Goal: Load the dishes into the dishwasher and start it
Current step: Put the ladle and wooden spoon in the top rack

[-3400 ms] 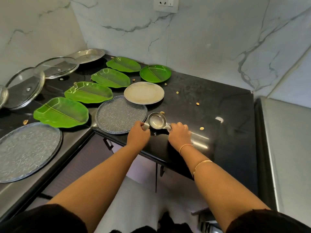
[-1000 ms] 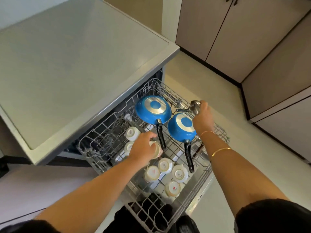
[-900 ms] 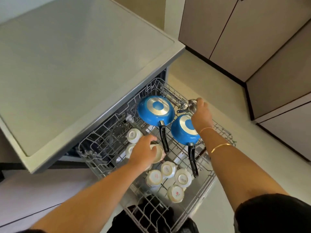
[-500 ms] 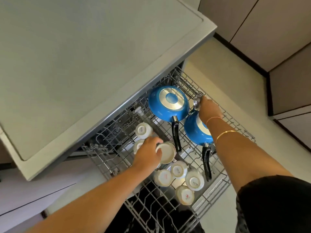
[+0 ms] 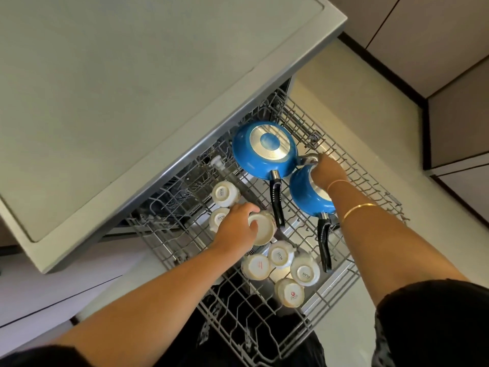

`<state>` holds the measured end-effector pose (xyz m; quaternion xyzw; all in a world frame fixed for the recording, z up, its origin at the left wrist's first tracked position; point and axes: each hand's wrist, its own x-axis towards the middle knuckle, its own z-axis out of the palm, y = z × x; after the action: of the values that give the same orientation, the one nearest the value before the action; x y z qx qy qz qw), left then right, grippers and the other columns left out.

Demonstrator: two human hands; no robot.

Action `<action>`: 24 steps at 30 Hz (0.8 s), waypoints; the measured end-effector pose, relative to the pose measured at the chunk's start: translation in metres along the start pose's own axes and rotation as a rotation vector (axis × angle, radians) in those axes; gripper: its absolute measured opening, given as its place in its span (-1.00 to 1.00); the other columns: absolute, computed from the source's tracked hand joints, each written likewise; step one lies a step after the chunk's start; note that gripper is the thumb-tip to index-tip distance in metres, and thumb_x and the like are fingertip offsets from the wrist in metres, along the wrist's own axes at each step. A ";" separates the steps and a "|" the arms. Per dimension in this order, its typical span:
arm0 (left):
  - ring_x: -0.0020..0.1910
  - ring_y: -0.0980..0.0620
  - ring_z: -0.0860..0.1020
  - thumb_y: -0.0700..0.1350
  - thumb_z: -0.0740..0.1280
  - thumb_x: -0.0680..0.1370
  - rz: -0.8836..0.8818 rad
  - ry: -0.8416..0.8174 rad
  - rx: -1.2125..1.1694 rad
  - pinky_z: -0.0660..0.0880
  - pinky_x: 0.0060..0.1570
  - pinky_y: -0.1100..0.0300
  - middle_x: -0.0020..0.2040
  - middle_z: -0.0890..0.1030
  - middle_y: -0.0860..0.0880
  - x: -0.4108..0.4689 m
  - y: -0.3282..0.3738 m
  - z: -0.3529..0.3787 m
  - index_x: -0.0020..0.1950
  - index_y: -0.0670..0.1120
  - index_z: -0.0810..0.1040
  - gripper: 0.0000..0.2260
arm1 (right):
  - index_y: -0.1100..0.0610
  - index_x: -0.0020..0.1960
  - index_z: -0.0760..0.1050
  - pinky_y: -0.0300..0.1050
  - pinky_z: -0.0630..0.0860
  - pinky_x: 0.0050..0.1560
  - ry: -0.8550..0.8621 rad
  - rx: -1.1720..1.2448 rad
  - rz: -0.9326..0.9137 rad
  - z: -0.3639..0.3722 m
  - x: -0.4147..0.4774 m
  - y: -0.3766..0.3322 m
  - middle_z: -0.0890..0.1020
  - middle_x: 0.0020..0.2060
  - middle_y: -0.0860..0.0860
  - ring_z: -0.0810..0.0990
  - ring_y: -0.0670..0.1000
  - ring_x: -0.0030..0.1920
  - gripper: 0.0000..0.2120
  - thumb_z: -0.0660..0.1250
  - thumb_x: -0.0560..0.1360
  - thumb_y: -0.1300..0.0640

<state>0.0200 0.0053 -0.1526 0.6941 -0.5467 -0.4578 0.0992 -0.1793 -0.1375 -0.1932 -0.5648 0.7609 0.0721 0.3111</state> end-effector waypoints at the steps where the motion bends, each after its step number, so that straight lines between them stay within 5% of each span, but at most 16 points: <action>1: 0.19 0.03 0.48 -0.19 0.24 0.57 0.000 -0.005 0.006 0.43 0.18 0.13 0.23 0.47 -0.01 -0.001 0.001 0.002 0.23 -0.03 0.46 -0.76 | 0.16 0.40 0.29 0.04 0.52 0.05 0.013 0.031 -0.001 0.002 -0.008 0.002 0.52 0.18 0.19 0.53 0.20 0.12 -0.56 0.11 0.52 0.30; 11: 0.22 -0.06 0.45 -0.19 0.21 0.58 0.003 0.053 0.100 0.42 0.22 0.03 0.26 0.44 -0.08 -0.030 0.012 0.035 0.28 -0.10 0.41 -0.73 | 0.25 0.32 0.35 0.03 0.37 0.20 0.134 0.070 -0.305 0.043 -0.105 0.022 0.44 0.25 0.19 0.42 0.20 0.24 -0.64 0.15 0.52 0.31; 20: 0.30 -0.10 0.40 -0.15 0.25 0.56 -0.089 0.154 0.102 0.37 0.22 0.06 0.31 0.42 -0.12 -0.119 0.016 0.148 0.40 -0.10 0.32 -0.59 | 0.21 0.35 0.29 0.02 0.35 0.27 0.024 -0.402 -0.805 0.072 -0.177 0.098 0.40 0.29 0.17 0.36 0.18 0.30 -0.58 0.16 0.50 0.26; 24: 0.34 -0.09 0.36 -0.18 0.21 0.57 -0.186 0.101 0.134 0.31 0.23 0.11 0.35 0.37 -0.12 -0.161 0.017 0.207 0.41 -0.14 0.29 -0.60 | 0.20 0.33 0.31 0.04 0.36 0.22 -0.031 -0.495 -0.880 0.074 -0.205 0.147 0.40 0.28 0.17 0.38 0.19 0.27 -0.60 0.20 0.49 0.24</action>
<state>-0.1425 0.2109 -0.1726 0.7690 -0.5039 -0.3917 0.0370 -0.2488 0.1151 -0.1741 -0.8878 0.4062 0.1208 0.1798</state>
